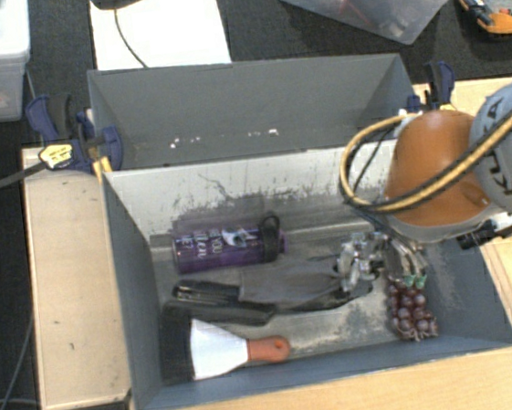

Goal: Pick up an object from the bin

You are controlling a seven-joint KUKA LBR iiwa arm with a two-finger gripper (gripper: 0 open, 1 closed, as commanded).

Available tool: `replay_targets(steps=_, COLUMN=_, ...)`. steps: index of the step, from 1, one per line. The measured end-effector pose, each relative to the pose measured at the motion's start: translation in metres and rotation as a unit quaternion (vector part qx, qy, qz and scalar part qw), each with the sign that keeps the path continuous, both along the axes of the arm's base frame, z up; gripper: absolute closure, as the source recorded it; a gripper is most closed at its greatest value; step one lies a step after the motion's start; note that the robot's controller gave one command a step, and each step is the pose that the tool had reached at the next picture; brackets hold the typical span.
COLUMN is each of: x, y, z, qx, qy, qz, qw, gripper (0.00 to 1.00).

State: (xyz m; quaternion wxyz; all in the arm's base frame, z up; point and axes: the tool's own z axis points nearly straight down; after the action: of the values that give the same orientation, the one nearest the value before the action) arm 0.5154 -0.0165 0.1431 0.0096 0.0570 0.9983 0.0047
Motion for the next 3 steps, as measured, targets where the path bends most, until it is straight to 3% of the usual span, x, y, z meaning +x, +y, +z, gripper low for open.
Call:
replay_targets(steps=1, x=0.016, y=-0.013, z=-0.005, qx=0.0, qy=-0.0011, qz=0.074, qw=0.9972, gripper=1.0)
replay_targets(steps=2, x=-0.01, y=-0.047, z=-0.028, qx=-0.003, qy=-0.0011, qz=0.106, qw=0.9943, gripper=1.0)
replay_targets(steps=3, x=-0.005, y=-0.024, z=-0.035, qx=0.003, qy=-0.0002, qz=-0.105, qw=0.9945, gripper=1.0)
